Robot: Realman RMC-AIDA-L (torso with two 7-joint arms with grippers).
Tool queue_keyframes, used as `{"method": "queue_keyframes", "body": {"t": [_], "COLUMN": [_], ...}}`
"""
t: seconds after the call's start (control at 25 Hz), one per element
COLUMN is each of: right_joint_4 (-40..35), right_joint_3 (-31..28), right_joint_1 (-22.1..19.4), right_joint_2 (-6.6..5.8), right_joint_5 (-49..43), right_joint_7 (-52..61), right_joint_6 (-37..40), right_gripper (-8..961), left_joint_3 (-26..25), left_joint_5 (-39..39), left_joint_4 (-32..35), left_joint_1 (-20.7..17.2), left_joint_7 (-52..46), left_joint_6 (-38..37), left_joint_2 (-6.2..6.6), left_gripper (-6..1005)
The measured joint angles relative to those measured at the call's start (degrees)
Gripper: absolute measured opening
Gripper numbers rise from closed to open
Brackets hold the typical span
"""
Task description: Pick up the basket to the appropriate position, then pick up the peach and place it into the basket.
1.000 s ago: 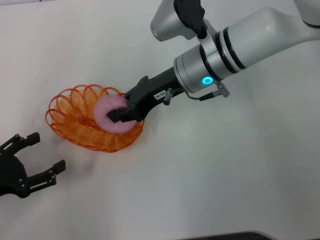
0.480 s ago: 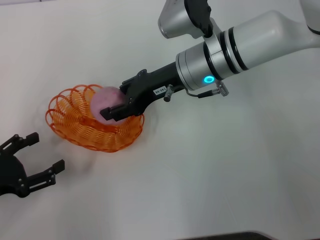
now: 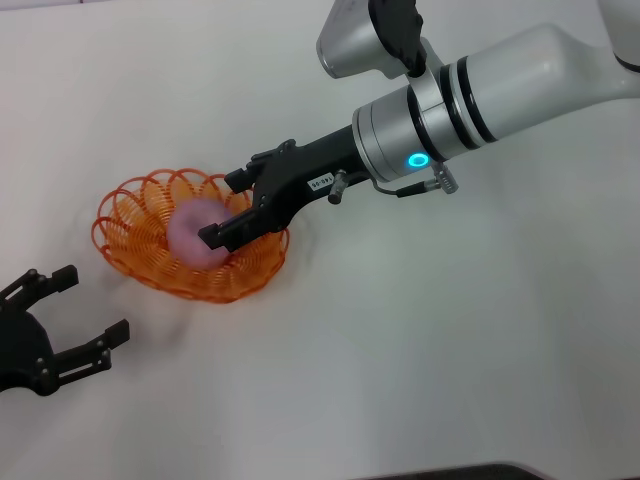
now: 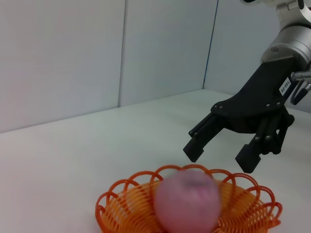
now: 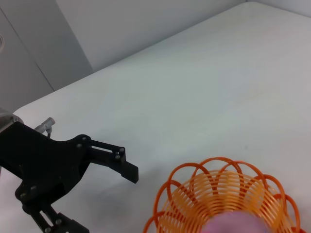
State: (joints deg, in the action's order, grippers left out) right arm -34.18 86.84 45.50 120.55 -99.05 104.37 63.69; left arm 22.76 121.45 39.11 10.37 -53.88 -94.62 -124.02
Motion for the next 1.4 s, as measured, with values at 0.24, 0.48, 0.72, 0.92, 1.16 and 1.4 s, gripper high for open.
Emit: {"method": "queue_keyframes", "body": {"t": [0.24,0.48,0.72,0.92,1.16,1.4], "right_joint_4": [-0.38,-3.59,-5.65,-5.26,-3.03,1.44], "right_joint_3": [-0.14,-5.09,-17.91,-26.76,-27.86,-27.60], "right_joint_1": [-0.37,-6.04,-14.58,-20.10,-22.10,-25.54], "right_joint_2": [-0.13,-0.86,-1.65,-1.43,-1.40,-1.22], "right_joint_5": [0.02,2.89,3.01,3.03,2.29,-0.58], "right_joint_7": [-0.37,-7.43,-18.18,-26.34,-28.63,-38.80], "right_joint_6": [0.28,4.18,12.34,15.61,15.98,20.73], "right_gripper": [941,936,931,931,931,931], "left_joint_3": [0.00,0.00,0.00,0.01,0.00,0.01], "left_joint_5": [0.02,0.02,-0.16,-0.20,-0.26,-0.27], "left_joint_4": [0.00,-0.05,-0.64,-0.81,-0.81,-1.06], "left_joint_1": [0.05,0.08,0.40,0.74,0.84,0.83], "left_joint_7": [-0.57,-0.61,-0.61,-0.61,-0.61,-0.61], "left_joint_6": [0.15,0.21,0.17,0.15,0.11,-0.26], "left_joint_2": [0.00,0.00,0.00,0.00,0.00,0.00], "left_gripper": [938,938,938,938,938,938]}}
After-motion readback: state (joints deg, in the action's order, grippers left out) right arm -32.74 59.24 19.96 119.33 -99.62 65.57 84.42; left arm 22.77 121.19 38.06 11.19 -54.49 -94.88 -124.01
